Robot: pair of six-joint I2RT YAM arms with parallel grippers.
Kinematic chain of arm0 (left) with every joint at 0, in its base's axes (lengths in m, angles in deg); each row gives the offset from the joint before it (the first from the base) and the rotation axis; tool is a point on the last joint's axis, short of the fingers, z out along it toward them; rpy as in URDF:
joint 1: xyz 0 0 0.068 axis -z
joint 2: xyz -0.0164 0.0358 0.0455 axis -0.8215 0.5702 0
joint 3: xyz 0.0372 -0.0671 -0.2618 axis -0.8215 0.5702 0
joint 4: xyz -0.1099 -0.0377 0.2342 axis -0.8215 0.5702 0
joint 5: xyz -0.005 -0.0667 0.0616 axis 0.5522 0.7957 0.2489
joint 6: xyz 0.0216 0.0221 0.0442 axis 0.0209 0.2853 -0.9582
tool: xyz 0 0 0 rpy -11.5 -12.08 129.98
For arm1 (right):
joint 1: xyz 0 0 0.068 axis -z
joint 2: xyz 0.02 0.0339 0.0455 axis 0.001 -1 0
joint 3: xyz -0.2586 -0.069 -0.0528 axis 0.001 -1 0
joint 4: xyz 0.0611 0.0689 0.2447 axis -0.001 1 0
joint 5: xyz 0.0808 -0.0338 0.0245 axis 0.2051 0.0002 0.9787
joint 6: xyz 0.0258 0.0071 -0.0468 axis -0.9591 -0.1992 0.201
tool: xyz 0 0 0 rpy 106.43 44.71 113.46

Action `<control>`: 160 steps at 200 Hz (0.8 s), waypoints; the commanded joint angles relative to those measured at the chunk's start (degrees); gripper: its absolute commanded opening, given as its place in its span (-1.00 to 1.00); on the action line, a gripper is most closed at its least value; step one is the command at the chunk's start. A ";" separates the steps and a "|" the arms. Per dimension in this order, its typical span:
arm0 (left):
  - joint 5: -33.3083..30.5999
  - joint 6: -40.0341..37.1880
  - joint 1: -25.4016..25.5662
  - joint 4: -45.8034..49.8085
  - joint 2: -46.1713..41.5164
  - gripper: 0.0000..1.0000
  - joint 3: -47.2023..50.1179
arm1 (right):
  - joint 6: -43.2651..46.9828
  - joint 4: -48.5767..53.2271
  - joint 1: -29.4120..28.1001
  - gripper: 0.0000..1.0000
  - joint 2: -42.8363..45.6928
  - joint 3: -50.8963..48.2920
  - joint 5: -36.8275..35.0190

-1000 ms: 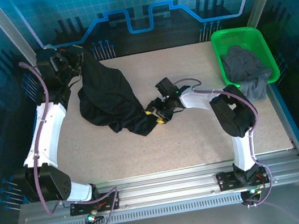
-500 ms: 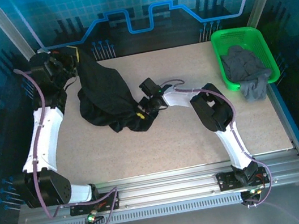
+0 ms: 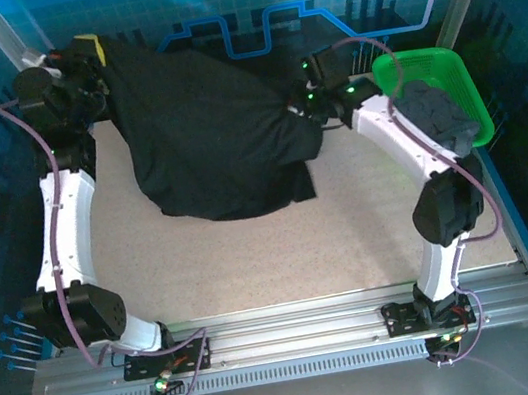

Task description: Fold and stack the t-shirts

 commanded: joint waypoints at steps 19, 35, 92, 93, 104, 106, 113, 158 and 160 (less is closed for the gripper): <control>0.46 5.22 -2.04 -10.68 -0.79 -1.00 -4.77 | 16.00 8.09 1.99 -1.00 5.70 7.89 -6.04; -0.14 5.73 -2.42 -11.70 -2.75 -1.00 -3.97 | 18.47 7.34 2.60 -1.00 9.42 7.94 -7.85; -5.79 -0.44 -2.77 -10.97 -14.85 -1.00 0.19 | 23.03 -4.66 4.27 -1.00 29.30 -4.53 -13.04; -5.98 -0.62 -2.78 -10.87 -15.11 -1.00 0.34 | 22.99 -4.87 4.32 -1.00 29.69 -4.84 -13.12; -7.52 -2.43 -2.79 -10.19 -17.78 -1.00 1.46 | 23.08 -7.25 4.77 -1.00 33.76 -7.90 -14.16; -7.79 -2.84 -2.79 -10.03 -18.15 -1.00 1.57 | 23.04 -7.71 4.87 -1.00 34.37 -8.54 -14.30; -8.79 -4.04 -2.79 -9.27 -19.47 -1.00 1.70 | 22.99 -9.20 5.27 -1.00 36.73 -10.48 -14.80; -8.89 -3.98 -2.47 -8.82 -18.78 -1.00 -1.99 | 22.80 -12.11 9.59 -1.00 40.27 -11.98 -15.08; -8.76 -3.84 -2.41 -8.81 -18.51 -1.00 -2.06 | 22.71 -12.11 9.88 -1.00 40.02 -11.77 -14.84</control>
